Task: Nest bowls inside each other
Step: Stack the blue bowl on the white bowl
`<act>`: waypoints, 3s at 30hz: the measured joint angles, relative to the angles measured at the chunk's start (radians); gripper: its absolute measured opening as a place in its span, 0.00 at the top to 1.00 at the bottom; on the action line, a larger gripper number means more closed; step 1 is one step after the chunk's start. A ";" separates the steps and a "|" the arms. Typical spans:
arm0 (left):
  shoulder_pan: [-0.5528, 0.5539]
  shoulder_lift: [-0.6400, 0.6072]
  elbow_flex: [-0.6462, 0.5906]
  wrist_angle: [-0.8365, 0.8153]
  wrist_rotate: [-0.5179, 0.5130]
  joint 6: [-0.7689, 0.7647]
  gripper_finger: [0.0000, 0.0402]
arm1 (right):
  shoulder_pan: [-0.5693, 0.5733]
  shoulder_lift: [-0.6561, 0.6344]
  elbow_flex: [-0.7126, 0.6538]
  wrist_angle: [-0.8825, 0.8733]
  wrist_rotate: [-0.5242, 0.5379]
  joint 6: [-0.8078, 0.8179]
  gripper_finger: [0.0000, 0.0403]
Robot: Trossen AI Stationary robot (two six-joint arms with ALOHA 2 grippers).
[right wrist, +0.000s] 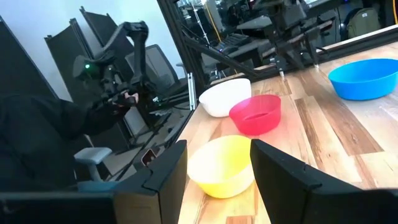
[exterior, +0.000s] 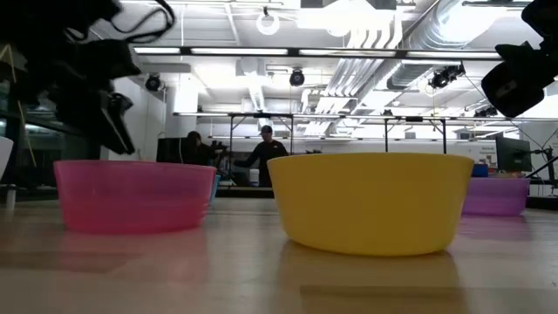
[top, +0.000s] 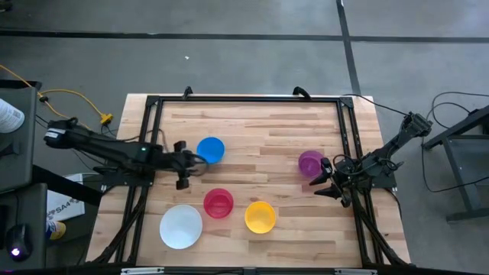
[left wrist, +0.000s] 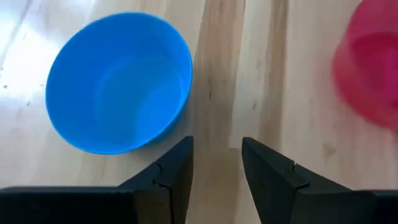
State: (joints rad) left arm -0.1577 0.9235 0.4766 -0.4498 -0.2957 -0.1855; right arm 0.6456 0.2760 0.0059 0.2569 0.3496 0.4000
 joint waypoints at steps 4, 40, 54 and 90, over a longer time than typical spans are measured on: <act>0.000 0.159 0.083 0.000 -0.032 0.074 0.66 | 0.000 0.000 0.000 0.000 0.000 0.000 0.58; 0.236 0.337 0.176 -0.003 0.211 0.365 0.66 | 0.000 0.000 0.000 0.000 0.000 0.000 0.58; 0.237 0.338 0.131 -0.001 0.181 0.357 0.66 | 0.000 0.000 0.000 0.000 0.000 0.001 0.58; 0.237 0.338 0.187 -0.076 0.190 0.417 0.98 | 0.000 0.000 0.000 0.000 0.000 0.023 0.58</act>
State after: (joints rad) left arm 0.0788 1.2613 0.6631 -0.5262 -0.1059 0.2317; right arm 0.6460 0.2760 0.0059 0.2573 0.3492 0.4226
